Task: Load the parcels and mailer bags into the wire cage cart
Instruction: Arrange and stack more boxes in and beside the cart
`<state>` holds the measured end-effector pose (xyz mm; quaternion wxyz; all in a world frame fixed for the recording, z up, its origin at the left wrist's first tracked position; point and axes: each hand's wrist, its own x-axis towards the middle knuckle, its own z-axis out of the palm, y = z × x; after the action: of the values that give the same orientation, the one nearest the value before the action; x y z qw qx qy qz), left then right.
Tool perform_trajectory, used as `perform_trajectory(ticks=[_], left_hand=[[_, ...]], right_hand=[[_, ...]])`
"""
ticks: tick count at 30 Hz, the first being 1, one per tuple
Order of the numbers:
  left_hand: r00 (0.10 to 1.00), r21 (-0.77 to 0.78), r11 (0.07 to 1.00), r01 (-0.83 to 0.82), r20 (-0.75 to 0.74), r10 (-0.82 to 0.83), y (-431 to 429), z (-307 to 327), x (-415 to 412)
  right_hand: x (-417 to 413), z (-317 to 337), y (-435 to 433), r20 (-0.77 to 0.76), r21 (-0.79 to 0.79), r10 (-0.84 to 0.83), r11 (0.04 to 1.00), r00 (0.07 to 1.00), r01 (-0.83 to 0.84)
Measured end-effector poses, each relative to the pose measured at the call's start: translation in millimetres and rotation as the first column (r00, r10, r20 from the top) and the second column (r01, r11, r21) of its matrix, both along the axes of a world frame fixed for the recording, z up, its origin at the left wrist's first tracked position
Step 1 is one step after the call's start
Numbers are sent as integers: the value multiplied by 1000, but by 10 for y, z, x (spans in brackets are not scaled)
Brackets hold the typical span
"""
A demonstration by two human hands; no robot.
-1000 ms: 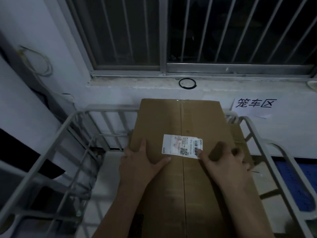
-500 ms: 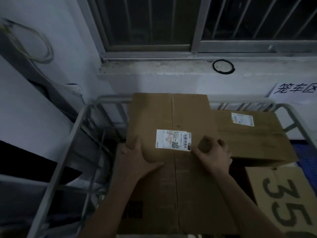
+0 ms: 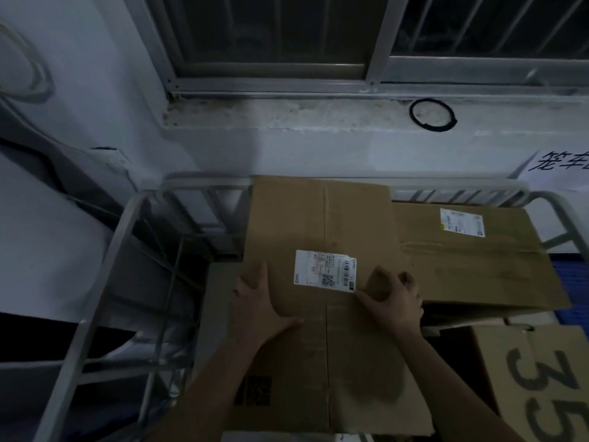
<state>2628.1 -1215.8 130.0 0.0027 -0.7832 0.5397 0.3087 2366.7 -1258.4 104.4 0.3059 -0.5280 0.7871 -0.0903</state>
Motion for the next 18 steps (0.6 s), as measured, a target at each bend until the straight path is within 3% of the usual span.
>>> perform_trajectory(ticks=[4,18], left_hand=[[997,13,1000,-25,-69,26,-134,-247,-78],[997,38,999,-27,-64,30,-359,-885,-308]], right_hand=[[-95,-169,-95,-4,3,-27,1000,1000,27],[-328,-735,-310,-5,33,-18,999,1000,18]])
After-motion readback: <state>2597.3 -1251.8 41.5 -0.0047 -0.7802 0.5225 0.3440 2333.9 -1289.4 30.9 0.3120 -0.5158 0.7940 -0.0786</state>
